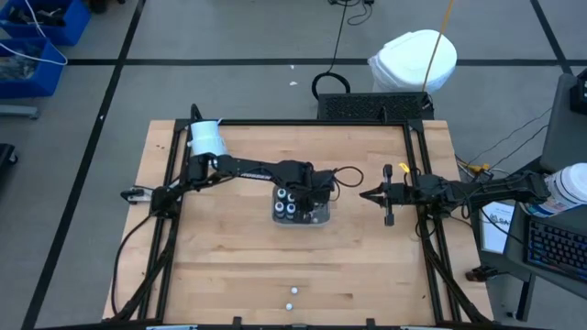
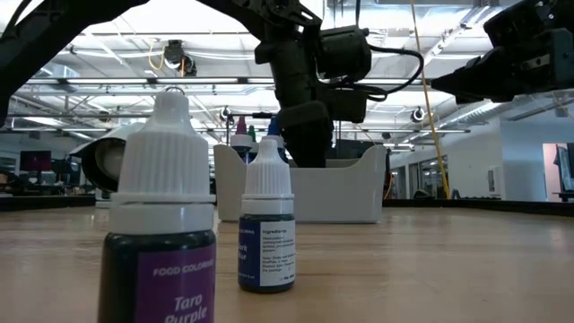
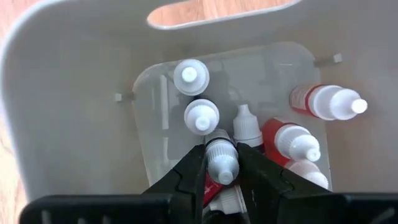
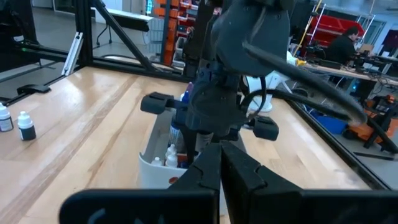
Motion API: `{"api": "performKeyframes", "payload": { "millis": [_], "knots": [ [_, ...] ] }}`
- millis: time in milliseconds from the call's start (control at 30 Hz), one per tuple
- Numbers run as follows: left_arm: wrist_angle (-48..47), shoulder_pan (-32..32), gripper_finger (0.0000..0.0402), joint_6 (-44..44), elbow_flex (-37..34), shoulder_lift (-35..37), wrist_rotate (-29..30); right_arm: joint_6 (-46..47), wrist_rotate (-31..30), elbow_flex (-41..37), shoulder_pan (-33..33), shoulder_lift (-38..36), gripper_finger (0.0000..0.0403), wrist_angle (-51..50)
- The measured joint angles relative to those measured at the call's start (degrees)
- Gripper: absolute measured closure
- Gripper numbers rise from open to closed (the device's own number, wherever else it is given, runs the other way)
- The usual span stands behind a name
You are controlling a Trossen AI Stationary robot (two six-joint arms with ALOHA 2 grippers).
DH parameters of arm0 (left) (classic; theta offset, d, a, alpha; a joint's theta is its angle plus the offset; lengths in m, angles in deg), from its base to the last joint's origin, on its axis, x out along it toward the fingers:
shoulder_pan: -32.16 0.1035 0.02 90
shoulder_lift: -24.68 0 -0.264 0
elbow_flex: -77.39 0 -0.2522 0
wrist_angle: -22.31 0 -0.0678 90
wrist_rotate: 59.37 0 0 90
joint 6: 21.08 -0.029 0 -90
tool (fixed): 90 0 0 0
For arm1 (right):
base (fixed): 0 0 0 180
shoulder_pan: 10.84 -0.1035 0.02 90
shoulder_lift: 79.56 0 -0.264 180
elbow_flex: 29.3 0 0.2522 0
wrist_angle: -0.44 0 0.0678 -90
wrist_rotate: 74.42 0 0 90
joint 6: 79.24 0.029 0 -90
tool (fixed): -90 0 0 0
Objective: Pick & Place food coloring
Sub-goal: Put the small violet food coloring bottle into the gray bin, then put the small blue food coloring bottle into the gray bin
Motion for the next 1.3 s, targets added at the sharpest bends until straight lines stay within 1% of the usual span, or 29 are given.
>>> {"api": "performKeyframes", "payload": {
  "millis": [133, 200, 267, 400, 533, 600, 700, 767, 867, 900, 1000, 1067, 1133, 1167, 1200, 1233, 1300],
  "knots": [
    [0.2, 0.4, 0.031, 1.5, 0.0, 0.0, -0.6, -0.2, 0.0, 0.0, 0.0, 0.0, 0.0403, 0.4],
    [0.2, 0.7, 0.0299, 2.8, 0.0, 0.0, -2.8, -0.6, 0.0, 0.0, 0.0, 0.0, 0.0403, 1.1],
    [0.2, 1.0, 0.0281, 3.2, 0.0, 0.0, -3.5, -0.6, 0.0, 0.0, 0.0, 0.0, 0.0403, 2.2],
    [0.2, 0.9, 0.0243, 2.9, 0.0, 0.0, -1.7, -0.6, 0.0, 0.0, 0.0, 0.0, 0.0403, 2.8],
    [-1.0, 0.9, 0.0221, 1.0, 1.6, 0.0, -0.1, -0.7, 0.0, 0.0, 0.0, 0.0, 0.0403, 2.8],
    [-2.4, 0.6, 0.0216, 0.8, 4.6, 0.0, 0.1, -0.8, 0.0, 0.0, 0.0, 0.0, 0.0403, 2.9],
    [-7.3, -0.4, 0.0213, -0.2, 11.5, 0.0, 0.2, -0.8, 0.0, 0.0, 0.0, 0.0, 0.0403, 2.8],
    [-13.0, -1.4, 0.0213, -1.1, 18.1, 0.0, 0.3, -0.8, 0.0, 0.0, 0.0, 0.0, 0.0403, 2.8],
    [-26.2, -3.5, 0.0215, -3.0, 28.6, 0.5, -0.6, -2.1, 0.0, 0.0, 0.0, 0.0, 0.0403, 2.8],
    [-29.2, -4.5, 0.022, -4.2, 28.4, 2.4, -0.3, -2.2, 0.0, 0.0, 0.0, 0.0, 0.0403, 2.8],
    [-32.5, -7.3, 0.0256, -4.6, 21.5, 10.8, 0.6, -1.4, 0.1, 0.0, 0.0, 0.1, 0.0403, 2.5],
    [-31.3, -8.7, 0.0297, -0.9, 16.0, 17.8, 1.7, -0.7, 0.1, 0.0, 0.0, 0.5, 0.0403, 2.4],
    [-28.3, -9.7, 0.0345, 3.5, 8.2, 25.8, 4.3, -0.1, 0.1, -0.3, 0.0, 0.6, 0.0403, 2.5],
    [-25.9, -10.2, 0.0369, 5.2, 3.1, 30.5, 5.0, 0.4, 0.1, -0.6, 0.0, 0.6, 0.0403, 2.5],
    [-22.1, -10.8, 0.0384, 7.1, -2.1, 35.0, 5.5, 0.9, 0.1, -0.8, 0.0, 0.7, 0.0403, 2.4],
    [-16.6, -11.6, 0.0391, 9.4, -8.3, 40.0, 5.5, 1.1, 0.0, -1.0, 0.0, 0.7, 0.0403, 2.4],
    [-6.0, -13.2, 0.0388, 14.3, -21.5, 49.9, 5.7, 1.9, 0.1, -1.4, 0.0, 0.7, 0.0403, 2.4]
  ]
}}
